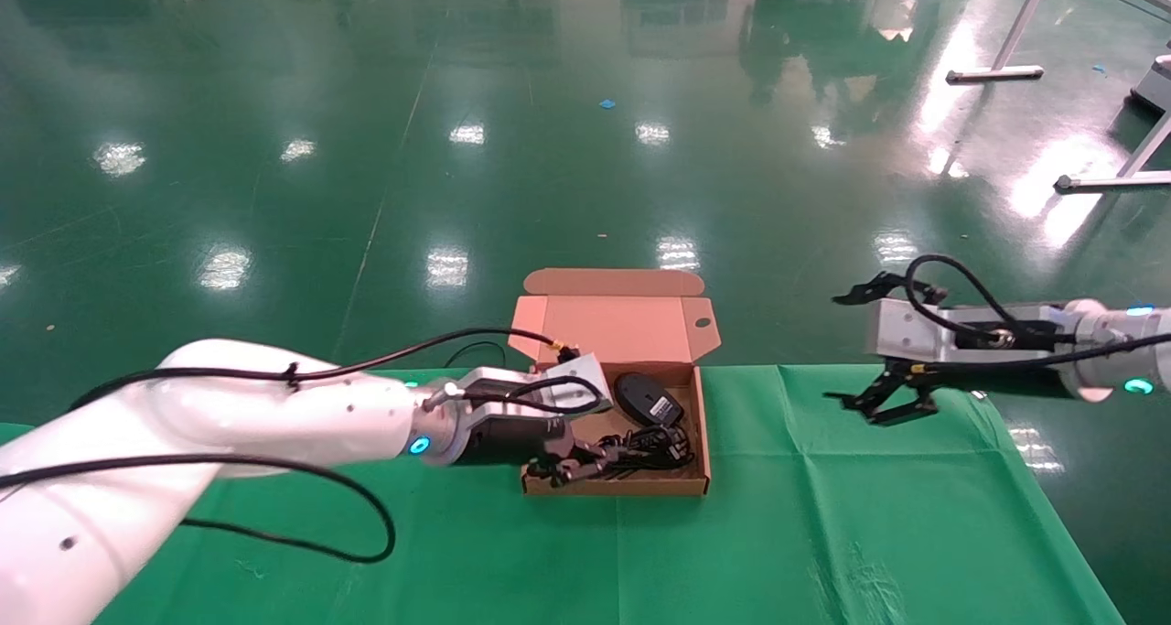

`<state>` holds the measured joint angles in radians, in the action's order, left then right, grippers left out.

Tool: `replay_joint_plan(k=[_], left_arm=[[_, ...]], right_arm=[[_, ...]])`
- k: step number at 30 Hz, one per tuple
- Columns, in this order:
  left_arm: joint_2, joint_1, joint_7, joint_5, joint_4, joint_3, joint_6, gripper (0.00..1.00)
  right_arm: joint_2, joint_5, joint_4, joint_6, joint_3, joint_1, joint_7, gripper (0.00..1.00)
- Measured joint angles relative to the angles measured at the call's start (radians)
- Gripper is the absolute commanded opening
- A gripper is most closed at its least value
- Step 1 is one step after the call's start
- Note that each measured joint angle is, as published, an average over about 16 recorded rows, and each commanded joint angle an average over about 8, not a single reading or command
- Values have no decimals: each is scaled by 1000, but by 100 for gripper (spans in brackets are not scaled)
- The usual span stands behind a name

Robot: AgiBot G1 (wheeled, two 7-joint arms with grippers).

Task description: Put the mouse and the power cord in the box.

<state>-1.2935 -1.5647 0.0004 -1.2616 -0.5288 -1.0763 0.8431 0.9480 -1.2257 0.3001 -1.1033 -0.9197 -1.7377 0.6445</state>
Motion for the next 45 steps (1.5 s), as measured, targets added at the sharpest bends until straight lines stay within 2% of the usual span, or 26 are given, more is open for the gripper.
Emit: replay_joint_plan(k=[45], left_arm=[[565, 406, -156, 440, -626, 660, 541, 100]], right_arm=[[-276, 406, 808, -322, 525, 544, -683, 100]])
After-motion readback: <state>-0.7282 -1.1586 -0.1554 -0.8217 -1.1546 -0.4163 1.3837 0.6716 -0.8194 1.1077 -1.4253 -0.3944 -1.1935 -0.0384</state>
